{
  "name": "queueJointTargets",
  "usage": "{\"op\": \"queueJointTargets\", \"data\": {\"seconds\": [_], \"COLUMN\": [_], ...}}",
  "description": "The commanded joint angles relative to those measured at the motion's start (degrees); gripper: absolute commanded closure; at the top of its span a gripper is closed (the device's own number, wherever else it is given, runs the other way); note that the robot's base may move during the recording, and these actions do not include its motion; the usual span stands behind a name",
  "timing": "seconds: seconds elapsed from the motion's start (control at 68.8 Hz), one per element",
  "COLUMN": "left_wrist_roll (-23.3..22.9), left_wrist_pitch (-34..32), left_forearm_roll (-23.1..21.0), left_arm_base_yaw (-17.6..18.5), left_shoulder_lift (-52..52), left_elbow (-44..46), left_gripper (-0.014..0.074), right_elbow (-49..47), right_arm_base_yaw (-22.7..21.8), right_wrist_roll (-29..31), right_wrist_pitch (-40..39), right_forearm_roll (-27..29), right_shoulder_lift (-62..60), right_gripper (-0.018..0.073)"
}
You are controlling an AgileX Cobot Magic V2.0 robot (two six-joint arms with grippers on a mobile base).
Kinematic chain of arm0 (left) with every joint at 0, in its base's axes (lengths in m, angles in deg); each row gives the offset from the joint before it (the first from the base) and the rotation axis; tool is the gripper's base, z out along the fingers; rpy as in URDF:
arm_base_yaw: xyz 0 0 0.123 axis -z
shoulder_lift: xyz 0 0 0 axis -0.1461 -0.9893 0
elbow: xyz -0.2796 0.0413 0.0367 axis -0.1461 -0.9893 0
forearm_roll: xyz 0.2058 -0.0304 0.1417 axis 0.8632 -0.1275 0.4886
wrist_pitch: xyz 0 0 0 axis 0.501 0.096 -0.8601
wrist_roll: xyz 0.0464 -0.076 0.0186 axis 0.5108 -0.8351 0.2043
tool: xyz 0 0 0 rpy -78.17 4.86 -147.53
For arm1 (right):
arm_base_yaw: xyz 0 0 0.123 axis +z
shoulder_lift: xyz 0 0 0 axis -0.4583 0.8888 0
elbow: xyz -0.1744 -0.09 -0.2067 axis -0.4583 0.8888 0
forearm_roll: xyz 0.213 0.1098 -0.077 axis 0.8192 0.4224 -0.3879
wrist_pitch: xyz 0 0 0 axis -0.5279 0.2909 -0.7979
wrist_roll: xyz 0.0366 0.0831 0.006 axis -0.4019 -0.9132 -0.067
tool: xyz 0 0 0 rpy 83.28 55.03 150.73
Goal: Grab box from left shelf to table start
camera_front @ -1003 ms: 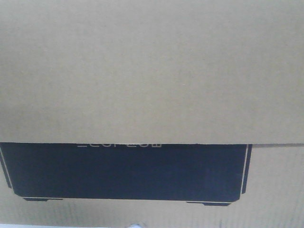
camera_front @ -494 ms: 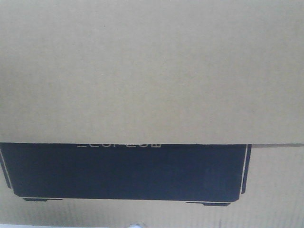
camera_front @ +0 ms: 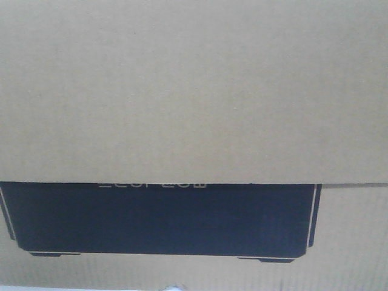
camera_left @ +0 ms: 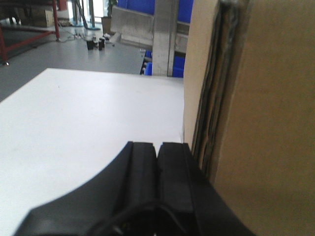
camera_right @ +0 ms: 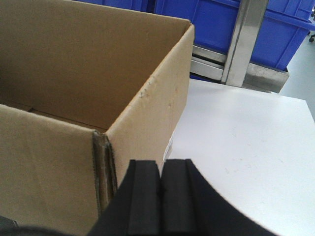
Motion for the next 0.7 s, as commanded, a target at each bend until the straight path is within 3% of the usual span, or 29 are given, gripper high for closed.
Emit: {"op": "queueJointTargets", "data": {"seconds": [0.0,0.683], "left_wrist_roll": [-0.1,-0.1], "left_wrist_pitch": [-7.0,-7.0], "left_forearm_roll": [-0.2,-0.2], "left_arm_base_yaw": [1.0,1.1], "left_shoulder_lift": [1.0,1.0], "left_elbow": [0.1,0.1], "left_gripper": [0.0696,0.0696], "right_elbow": [-1.4,-1.4], "right_arm_base_yaw": [-0.3,-0.3], "right_wrist_roll": [0.1,0.1], "right_wrist_pitch": [-5.2,-5.2], "right_forearm_roll": [-1.3,-1.3], "right_shoulder_lift": [0.7,0.7], "right_gripper": [0.0510,0.0510]}}
